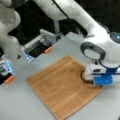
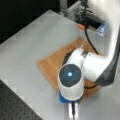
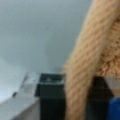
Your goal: Folding a towel twice
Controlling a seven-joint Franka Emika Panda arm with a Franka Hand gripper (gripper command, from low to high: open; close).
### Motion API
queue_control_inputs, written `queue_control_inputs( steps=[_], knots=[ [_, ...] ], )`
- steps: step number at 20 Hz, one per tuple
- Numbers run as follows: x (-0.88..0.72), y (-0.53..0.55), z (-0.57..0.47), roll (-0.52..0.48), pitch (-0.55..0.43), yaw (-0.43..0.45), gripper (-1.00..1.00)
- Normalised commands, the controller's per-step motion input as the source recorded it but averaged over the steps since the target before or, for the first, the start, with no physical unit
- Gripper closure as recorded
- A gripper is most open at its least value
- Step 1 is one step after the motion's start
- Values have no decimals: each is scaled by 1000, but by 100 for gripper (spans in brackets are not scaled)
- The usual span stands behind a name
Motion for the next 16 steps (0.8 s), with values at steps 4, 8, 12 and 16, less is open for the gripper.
queue_control_inputs(
  steps=[4,8,12,16],
  knots=[
    [-189,12,255,-130,34,-14,100],
    [-211,0,250,-143,-68,-23,100],
    [-299,4,146,-132,-115,3,100],
    [-407,29,29,-87,-134,36,100]
  ],
)
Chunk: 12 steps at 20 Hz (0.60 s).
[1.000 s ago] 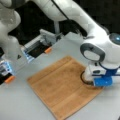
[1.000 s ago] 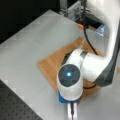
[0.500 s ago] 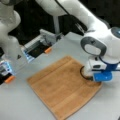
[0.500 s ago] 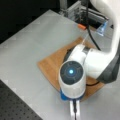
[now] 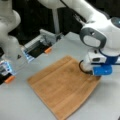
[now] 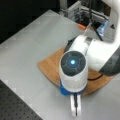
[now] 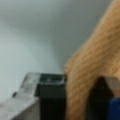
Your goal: Folding a towel twice
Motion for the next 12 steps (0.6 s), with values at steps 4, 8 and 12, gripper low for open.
queue_control_inputs(
  steps=[4,8,12],
  knots=[
    [-509,38,-50,-72,-206,-34,100],
    [-630,-13,-53,-89,-219,-149,100],
    [-670,-43,-8,-75,-138,-187,100]
  ],
)
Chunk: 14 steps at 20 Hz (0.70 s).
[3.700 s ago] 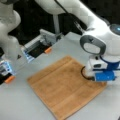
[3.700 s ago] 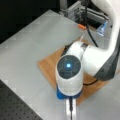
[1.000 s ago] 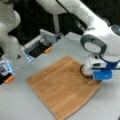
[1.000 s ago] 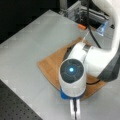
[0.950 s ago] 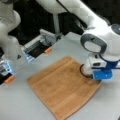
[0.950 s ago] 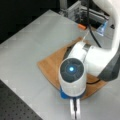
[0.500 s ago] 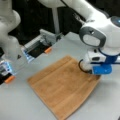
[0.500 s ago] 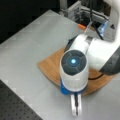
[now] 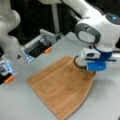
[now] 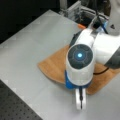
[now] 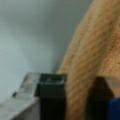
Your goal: Folding a towel twice
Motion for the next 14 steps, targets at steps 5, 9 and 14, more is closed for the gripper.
queue_control_inputs(
  steps=[5,9,14],
  knots=[
    [-749,27,69,-35,-69,-164,100],
    [-686,110,62,13,-102,-63,100],
    [-542,105,4,63,-95,-38,100]
  ],
)
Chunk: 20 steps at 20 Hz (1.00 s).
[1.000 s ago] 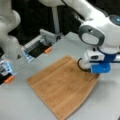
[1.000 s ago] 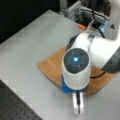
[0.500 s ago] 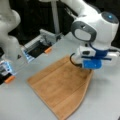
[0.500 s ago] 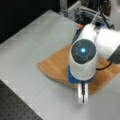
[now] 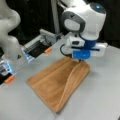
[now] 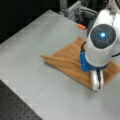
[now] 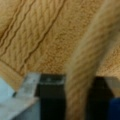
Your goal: Folding a towel twice
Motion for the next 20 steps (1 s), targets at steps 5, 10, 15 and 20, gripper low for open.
queue_control_inputs(
  steps=[5,10,15,20],
  knots=[
    [-402,45,-65,97,-95,-42,100],
    [-387,1,-124,115,-126,-51,100],
    [-527,-4,-94,107,-135,-45,100],
    [-715,12,-39,113,-137,-76,100]
  ],
)
